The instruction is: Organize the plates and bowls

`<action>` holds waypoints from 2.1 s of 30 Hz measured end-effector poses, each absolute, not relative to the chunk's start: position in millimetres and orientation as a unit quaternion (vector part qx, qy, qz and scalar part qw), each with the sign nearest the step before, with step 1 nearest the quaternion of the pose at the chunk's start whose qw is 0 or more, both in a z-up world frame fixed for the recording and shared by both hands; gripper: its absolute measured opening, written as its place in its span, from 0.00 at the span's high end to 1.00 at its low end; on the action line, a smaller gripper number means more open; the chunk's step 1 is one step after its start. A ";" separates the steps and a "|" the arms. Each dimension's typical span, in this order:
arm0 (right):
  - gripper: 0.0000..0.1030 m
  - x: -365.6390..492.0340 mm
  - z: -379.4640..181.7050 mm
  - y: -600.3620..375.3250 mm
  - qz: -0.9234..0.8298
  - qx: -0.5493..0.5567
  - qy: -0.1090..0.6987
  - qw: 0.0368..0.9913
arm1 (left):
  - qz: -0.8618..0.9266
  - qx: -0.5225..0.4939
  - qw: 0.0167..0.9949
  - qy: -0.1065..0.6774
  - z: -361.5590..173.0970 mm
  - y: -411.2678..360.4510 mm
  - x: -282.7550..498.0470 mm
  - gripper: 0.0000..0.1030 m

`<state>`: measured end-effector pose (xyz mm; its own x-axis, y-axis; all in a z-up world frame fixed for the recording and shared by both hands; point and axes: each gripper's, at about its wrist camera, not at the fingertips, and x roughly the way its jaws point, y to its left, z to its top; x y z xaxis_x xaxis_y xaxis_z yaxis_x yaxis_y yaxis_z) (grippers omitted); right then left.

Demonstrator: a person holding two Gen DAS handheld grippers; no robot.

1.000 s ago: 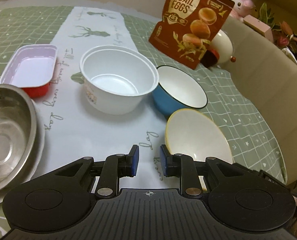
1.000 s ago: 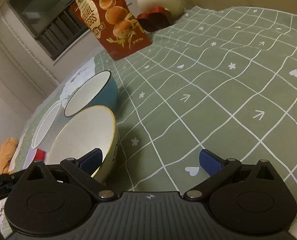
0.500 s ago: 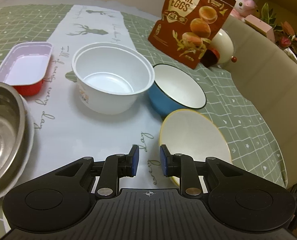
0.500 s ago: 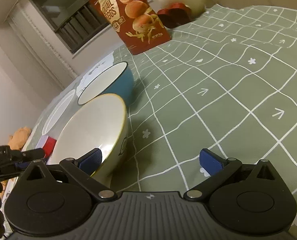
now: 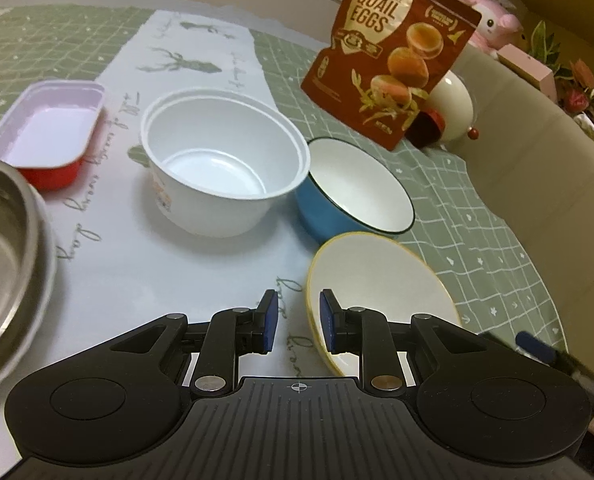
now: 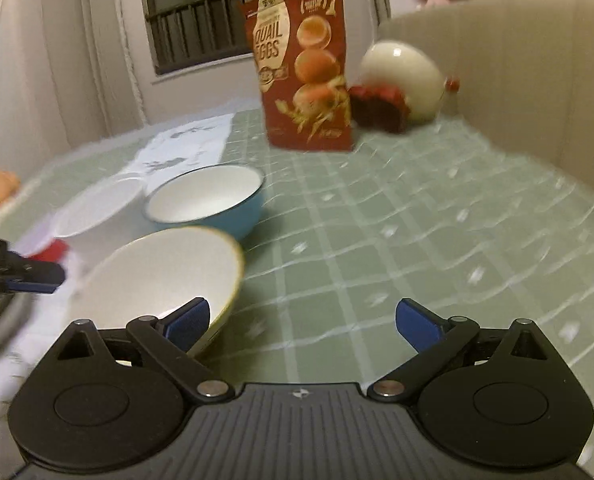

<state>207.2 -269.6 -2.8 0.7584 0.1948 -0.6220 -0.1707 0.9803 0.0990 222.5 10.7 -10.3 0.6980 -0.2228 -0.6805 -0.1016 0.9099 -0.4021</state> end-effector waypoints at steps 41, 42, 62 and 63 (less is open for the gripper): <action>0.65 236.6 -13.2 -116.1 0.256 0.060 0.452 0.853 | 0.019 -0.220 0.890 0.398 -23.6 82.4 182.9 0.81; 0.65 235.6 -14.1 -110.1 0.258 0.057 0.450 0.853 | 0.023 -0.222 0.890 0.397 -23.4 85.2 182.4 0.81; 0.43 216.6 -0.1 -115.1 0.252 0.014 0.379 0.890 | 0.081 -0.207 0.922 0.316 15.9 99.5 165.9 0.79; 0.42 217.2 5.7 -121.3 0.244 0.012 0.367 0.897 | 0.063 -0.222 0.920 0.317 22.2 99.4 171.9 0.79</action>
